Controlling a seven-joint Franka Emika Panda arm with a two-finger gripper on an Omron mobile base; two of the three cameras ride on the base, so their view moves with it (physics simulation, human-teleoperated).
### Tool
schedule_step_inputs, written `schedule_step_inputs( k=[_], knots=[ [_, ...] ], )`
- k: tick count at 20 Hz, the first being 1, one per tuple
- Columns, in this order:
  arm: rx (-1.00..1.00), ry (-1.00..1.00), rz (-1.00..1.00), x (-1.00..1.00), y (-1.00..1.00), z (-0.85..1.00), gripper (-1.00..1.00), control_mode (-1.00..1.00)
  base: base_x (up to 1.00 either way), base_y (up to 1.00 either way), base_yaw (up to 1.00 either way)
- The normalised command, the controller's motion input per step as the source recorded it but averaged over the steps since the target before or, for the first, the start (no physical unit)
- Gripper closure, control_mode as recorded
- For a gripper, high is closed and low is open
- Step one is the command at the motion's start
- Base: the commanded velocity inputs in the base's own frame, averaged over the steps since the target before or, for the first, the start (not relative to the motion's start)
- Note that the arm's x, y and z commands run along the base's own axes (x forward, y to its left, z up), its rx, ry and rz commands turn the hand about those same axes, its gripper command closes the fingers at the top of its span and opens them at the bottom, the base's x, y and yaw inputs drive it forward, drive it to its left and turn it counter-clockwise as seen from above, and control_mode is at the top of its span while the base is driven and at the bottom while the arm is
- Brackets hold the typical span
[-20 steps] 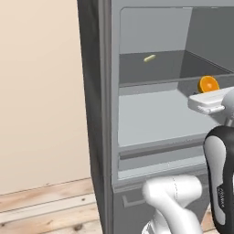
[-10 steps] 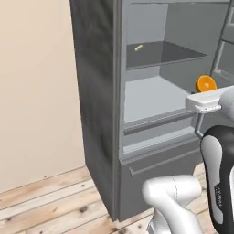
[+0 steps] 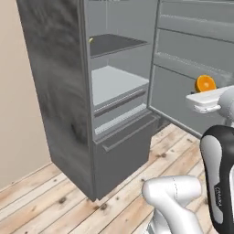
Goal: Pick up the peach and orange from the fridge and place one fruit on each plate on the dining counter.
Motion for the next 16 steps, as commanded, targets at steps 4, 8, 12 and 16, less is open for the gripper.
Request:
schedule_step_inputs(
  k=[4, 8, 12, 16],
  knots=[
    [0.0, 0.0, 0.0, 0.0, 0.0, 0.0, 1.0, 1.0, -1.0, 0.16, -0.56],
    [0.0, 0.0, 0.0, 0.0, 0.0, 0.0, 1.0, 1.0, -1.0, -0.08, -0.54],
    [0.0, 0.0, 0.0, 0.0, 0.0, 0.0, 1.0, 1.0, -0.84, -0.33, -0.52],
    [0.0, 0.0, 0.0, 0.0, 0.0, 0.0, 1.0, 1.0, -0.11, -0.61, -0.55]
  ],
)
